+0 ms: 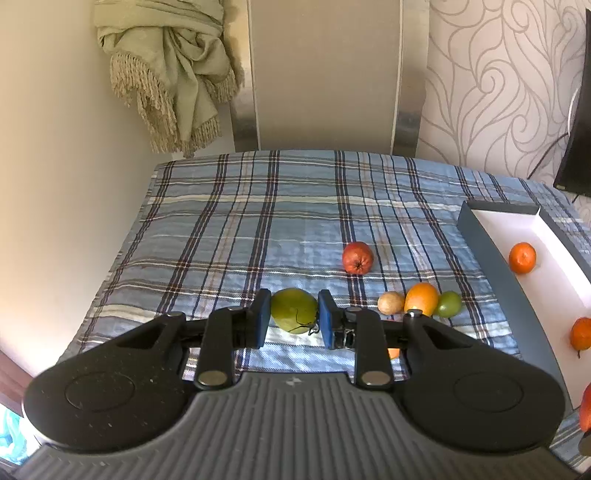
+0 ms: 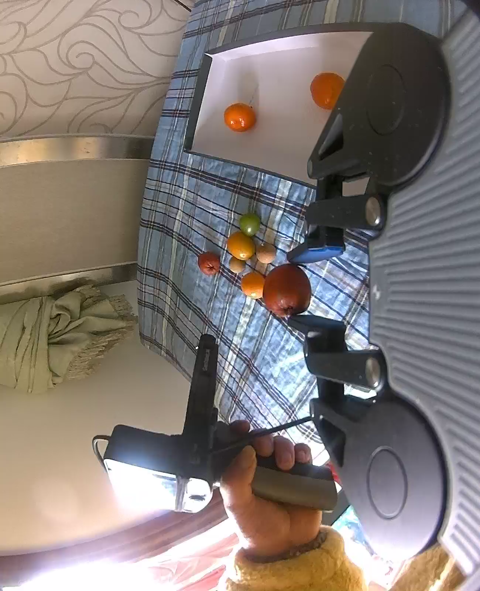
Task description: Organize fruits
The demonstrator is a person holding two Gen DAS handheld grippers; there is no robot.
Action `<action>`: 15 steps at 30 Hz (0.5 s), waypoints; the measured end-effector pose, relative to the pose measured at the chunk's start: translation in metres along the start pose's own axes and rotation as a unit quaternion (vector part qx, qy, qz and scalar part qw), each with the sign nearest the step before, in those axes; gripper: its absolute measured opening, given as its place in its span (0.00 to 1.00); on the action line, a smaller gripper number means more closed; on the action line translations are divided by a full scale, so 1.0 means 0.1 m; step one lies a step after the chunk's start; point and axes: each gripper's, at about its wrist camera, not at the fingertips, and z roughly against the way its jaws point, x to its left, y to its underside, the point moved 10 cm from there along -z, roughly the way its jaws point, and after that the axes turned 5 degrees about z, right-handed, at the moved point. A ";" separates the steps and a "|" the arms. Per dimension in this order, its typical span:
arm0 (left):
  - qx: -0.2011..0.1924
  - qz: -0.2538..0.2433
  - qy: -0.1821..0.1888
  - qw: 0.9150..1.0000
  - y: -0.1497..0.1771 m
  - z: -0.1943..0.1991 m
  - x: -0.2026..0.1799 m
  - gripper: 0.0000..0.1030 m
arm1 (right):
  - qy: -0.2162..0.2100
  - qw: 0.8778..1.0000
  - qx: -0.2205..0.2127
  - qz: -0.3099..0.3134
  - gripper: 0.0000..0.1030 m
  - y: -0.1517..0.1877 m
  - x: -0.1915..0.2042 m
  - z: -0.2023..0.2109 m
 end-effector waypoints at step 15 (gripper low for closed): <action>0.001 -0.016 0.007 1.000 -0.22 -0.01 0.12 0.31 | 0.012 1.000 -0.021 -0.013 0.32 -0.29 0.10 -0.01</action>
